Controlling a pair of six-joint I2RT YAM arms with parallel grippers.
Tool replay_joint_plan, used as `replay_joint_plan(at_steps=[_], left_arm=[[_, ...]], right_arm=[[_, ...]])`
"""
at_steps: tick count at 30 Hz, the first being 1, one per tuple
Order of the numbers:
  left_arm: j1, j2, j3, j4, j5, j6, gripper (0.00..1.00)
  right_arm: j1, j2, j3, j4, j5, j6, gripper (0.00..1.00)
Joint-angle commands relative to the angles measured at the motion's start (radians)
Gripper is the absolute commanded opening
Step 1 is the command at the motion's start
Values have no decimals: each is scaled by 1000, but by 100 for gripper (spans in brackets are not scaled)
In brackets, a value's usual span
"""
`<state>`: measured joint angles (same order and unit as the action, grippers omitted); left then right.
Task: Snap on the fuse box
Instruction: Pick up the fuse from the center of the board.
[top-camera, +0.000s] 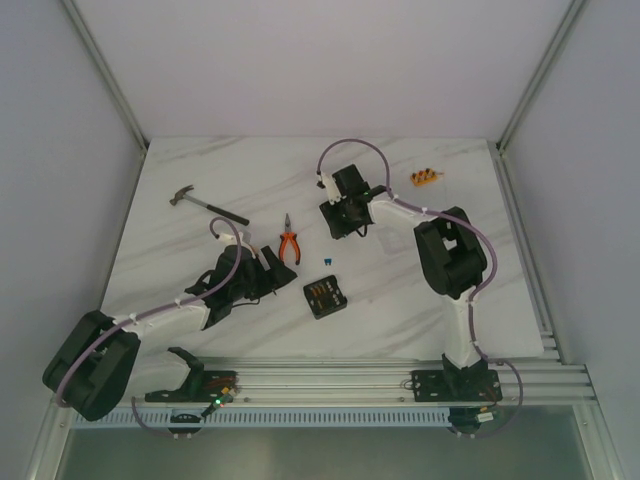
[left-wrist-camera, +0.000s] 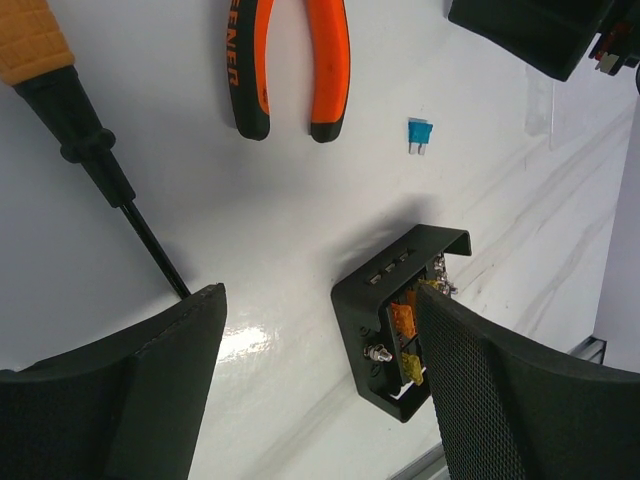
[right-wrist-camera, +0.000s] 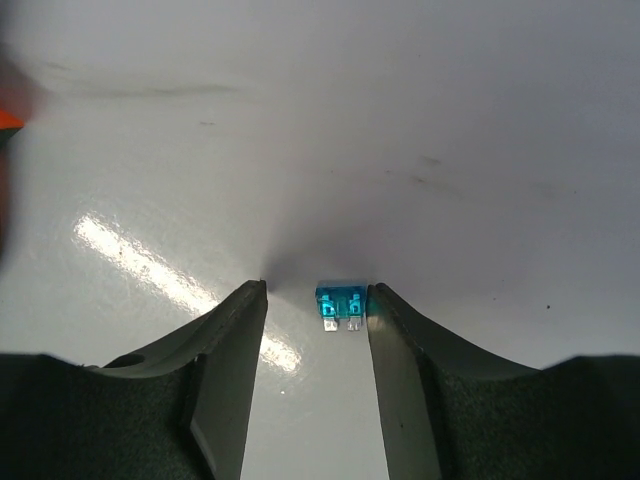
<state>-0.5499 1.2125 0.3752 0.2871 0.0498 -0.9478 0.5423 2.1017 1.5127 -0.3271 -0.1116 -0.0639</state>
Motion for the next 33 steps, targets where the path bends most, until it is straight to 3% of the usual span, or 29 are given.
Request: replay_joint_plan(at_steps=[1,7,15,29,33], left_arm=[[6,7,26,-2,15,10,85],[5,10,28,-2,19,5,85],[5,9,24,-2,25,4,85],[5,5,22,-1,33,1,85],[5,7,21,0,36,0,85]], right_arm=[[6,-19,-30,-47,17,15,51],[23,5,0,-67,125,25,47],[34,43,31,-108,160,12,35],[34,96,61,-110,160,22,38],[34,98,60,-121,160,29,33]])
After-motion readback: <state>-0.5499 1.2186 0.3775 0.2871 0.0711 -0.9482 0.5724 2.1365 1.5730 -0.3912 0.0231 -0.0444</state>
